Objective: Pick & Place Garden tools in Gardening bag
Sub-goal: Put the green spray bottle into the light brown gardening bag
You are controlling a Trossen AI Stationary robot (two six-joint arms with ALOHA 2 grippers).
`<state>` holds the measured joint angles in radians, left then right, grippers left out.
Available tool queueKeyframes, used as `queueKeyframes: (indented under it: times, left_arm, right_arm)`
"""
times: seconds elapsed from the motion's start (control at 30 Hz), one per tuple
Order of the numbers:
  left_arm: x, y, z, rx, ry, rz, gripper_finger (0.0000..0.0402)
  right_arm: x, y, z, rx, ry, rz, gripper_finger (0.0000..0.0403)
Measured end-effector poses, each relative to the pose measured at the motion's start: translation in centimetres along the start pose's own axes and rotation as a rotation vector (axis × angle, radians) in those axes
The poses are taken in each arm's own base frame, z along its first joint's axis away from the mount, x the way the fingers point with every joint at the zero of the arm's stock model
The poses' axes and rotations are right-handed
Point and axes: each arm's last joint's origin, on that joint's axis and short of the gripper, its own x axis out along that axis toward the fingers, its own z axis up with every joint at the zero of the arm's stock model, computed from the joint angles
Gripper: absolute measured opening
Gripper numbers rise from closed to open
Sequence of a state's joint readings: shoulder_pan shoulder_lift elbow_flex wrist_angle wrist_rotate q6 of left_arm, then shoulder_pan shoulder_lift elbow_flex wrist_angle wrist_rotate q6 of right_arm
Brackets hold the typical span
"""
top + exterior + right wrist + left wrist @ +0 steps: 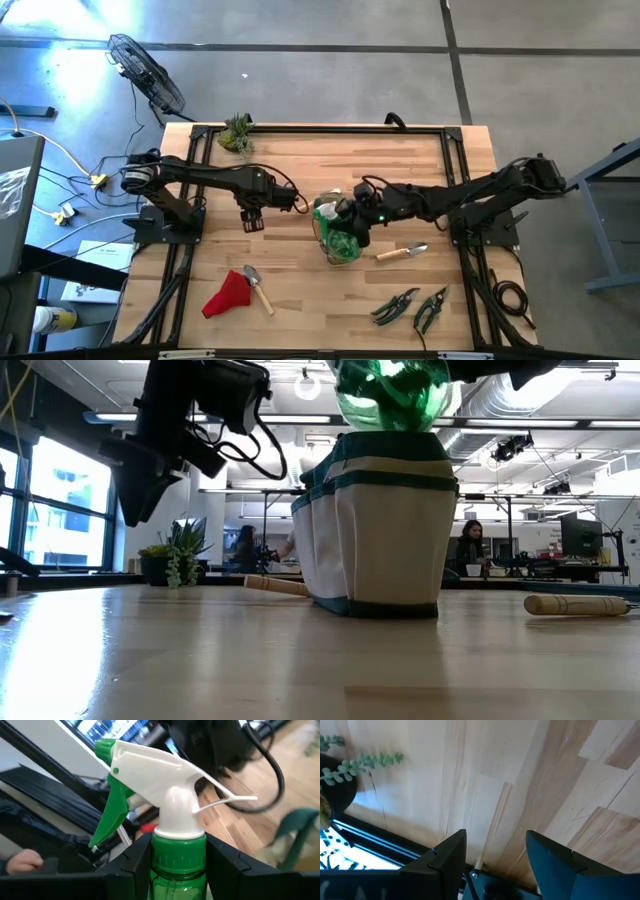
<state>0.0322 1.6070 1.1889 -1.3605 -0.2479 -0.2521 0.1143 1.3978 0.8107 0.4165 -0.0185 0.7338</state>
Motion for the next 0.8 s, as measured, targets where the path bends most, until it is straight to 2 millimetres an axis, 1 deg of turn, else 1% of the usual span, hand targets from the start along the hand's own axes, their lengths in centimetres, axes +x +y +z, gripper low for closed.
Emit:
queueKeyframes:
  times: [0.17,0.33,0.5,0.6,0.8]
  left_arm:
    - [0.0,0.0,0.1,0.009,-0.007,-0.007,0.0196]
    - [0.0,0.0,0.1,0.009,-0.008,-0.007,0.0196]
    - [0.0,0.0,0.1,0.009,-0.01,-0.007,0.0196]
    - [0.0,-0.1,0.2,0.006,-0.021,-0.01,0.0196]
    - [0.0,-0.1,0.3,0.003,-0.032,-0.013,0.0196]
  right_arm:
    - [0.0,-0.6,0.4,-0.002,-0.022,-0.032,0.0137]
    - [-0.1,-1.1,1.0,-0.043,-0.092,-0.106,0.0137]
    - [0.1,-1.6,1.4,-0.048,-0.121,-0.111,0.0137]
    - [0.5,-1.9,1.1,-0.048,-0.113,-0.119,0.0137]
    - [1.7,-3.3,0.0,-0.042,-0.066,-0.18,0.0137]
